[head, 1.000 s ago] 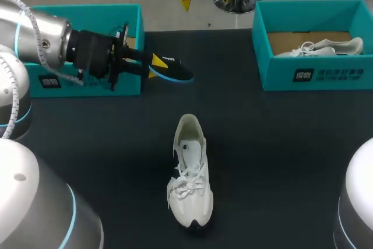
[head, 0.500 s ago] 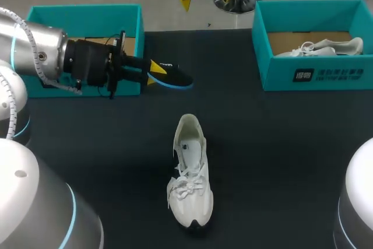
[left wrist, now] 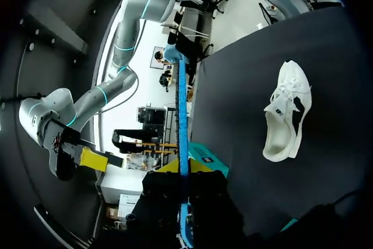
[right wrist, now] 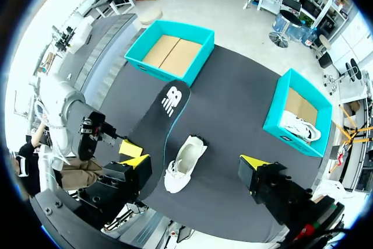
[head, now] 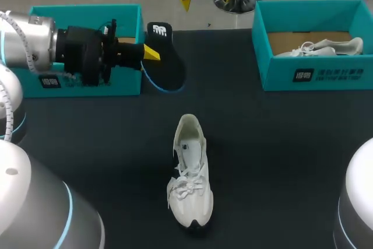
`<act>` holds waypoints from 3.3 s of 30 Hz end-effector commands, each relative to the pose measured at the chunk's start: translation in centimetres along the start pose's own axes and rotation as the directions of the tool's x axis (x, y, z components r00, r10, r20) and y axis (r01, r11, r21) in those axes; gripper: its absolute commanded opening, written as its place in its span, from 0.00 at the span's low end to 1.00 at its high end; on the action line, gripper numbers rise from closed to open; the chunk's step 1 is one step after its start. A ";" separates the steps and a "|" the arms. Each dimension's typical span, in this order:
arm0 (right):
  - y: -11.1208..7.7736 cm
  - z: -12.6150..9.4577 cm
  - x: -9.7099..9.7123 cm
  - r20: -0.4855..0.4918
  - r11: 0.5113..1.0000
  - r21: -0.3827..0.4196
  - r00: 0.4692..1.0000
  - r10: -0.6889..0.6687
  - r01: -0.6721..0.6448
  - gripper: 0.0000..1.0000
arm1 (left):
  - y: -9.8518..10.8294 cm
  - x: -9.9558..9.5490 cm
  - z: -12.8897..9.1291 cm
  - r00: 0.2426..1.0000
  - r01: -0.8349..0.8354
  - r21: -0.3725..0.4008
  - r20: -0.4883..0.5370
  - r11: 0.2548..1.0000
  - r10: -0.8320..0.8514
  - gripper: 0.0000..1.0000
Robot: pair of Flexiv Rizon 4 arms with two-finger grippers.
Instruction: Take the shoe out of the shoebox, open the shoe tongue, remove and reinsert the insole, then place the shoe into the shoebox
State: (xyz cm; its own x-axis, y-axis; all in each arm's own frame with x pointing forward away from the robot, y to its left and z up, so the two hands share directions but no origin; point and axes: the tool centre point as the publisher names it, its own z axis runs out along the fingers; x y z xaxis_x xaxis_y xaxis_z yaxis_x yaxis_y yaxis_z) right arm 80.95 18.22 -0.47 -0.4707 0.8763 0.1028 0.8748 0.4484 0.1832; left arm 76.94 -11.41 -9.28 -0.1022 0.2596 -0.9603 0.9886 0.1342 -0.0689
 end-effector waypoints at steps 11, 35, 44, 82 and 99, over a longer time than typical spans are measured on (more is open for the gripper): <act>0.1 0.0 0.0 0.000 1.000 0.003 1.000 0.001 -0.001 1.00 | -0.3 2.1 1.6 0.910 -0.357 -0.095 0.191 0.929 0.369 0.00; 0.1 0.0 0.0 0.000 1.000 0.003 1.000 0.001 -0.001 1.00 | 6.2 0.2 2.7 0.894 -0.423 -0.095 0.122 0.901 0.432 0.00; 0.1 0.0 0.0 0.000 1.000 0.003 1.000 0.001 -0.001 1.00 | 6.2 0.2 2.7 0.894 -0.423 -0.095 0.122 0.901 0.432 0.00; -1.3 6.2 -2.2 -0.831 0.893 -0.232 0.556 0.024 -0.385 1.00 | 6.2 0.2 2.7 0.894 -0.423 -0.095 0.122 0.901 0.432 0.00; 1.0 8.6 -1.0 -0.838 0.888 -0.360 0.518 -0.173 -0.285 1.00 | 6.2 0.2 2.7 0.894 -0.423 -0.095 0.122 0.901 0.432 0.00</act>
State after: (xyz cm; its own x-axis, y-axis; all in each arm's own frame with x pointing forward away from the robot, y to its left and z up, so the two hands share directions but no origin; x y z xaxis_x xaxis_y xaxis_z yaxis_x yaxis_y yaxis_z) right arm 82.53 18.60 -8.69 -0.4778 0.3222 0.8172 0.8735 0.0760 0.4808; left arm 83.26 -12.95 -10.60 0.3473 0.1738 -0.9215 0.9246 0.1006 0.3675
